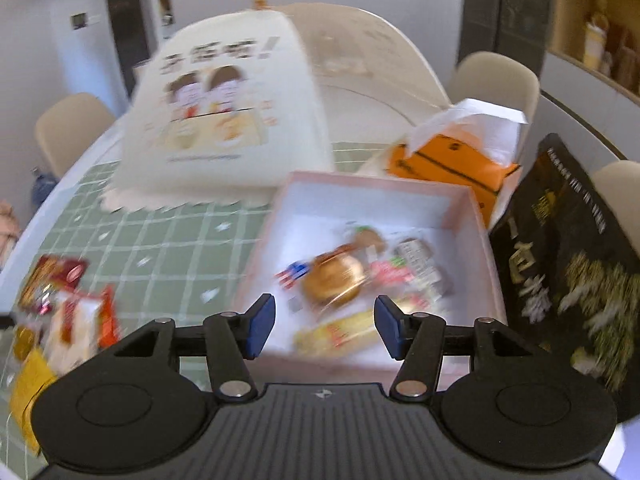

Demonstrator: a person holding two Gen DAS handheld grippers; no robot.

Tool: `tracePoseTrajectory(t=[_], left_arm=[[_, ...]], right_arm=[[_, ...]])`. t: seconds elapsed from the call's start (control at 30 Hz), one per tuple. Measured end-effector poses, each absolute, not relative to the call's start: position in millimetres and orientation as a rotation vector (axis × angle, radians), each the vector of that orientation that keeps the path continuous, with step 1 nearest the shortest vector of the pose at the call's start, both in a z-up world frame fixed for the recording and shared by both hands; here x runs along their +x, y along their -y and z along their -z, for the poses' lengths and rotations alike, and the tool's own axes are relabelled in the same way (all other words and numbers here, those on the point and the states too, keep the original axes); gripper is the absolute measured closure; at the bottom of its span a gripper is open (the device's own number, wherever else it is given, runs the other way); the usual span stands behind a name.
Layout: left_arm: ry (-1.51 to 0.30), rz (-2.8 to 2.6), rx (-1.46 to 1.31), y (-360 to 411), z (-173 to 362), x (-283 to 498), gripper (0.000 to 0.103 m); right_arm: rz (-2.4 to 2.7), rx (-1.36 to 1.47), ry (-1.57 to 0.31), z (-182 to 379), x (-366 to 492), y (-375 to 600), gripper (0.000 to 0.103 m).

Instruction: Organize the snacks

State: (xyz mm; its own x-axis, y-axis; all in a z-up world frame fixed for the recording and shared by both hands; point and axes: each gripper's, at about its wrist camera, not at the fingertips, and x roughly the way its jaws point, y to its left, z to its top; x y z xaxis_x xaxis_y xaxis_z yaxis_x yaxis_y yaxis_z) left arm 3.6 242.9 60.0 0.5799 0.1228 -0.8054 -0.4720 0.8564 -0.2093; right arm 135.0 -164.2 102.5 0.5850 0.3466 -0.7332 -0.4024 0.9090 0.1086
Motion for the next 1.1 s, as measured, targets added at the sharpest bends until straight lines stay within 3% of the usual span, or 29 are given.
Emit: tracePoseTrajectory(t=[0.27, 0.47, 0.6, 0.67, 0.77, 0.8, 0.93, 1.1], left_arm=[[-0.958, -0.079, -0.356, -197, -53, 9, 0.069], [-0.92, -0.19, -0.397, -221, -60, -16, 0.069], [-0.915, -0.225, -0.423, -234, -61, -30, 0.069], [-0.923, -0.215, -0.431, -235, -59, -37, 0.069], [-0.947, -0.186, -0.439, -232, -53, -41, 0.069], [-0.953, -0.174, -0.443, -229, -51, -41, 0.069], [-0.973, -0.097, -0.456, -209, -44, -41, 0.068], [-0.979, 0.025, -0.441, -176, -42, -27, 0.066]], right_arm=[[-0.669, -0.123, -0.895, -91, 90, 81, 0.045], [-0.749, -0.016, -0.994, -78, 84, -4, 0.043], [-0.686, -0.145, -0.954, -64, 75, -57, 0.042], [-0.678, -0.221, -0.902, -59, 68, -69, 0.033], [-0.705, -0.272, -0.904, -60, 64, -65, 0.034], [-0.724, -0.273, -0.917, -61, 63, -60, 0.035], [-0.708, -0.254, -0.936, -65, 59, -17, 0.066], [-0.61, -0.224, -0.971, -59, 54, 42, 0.07]])
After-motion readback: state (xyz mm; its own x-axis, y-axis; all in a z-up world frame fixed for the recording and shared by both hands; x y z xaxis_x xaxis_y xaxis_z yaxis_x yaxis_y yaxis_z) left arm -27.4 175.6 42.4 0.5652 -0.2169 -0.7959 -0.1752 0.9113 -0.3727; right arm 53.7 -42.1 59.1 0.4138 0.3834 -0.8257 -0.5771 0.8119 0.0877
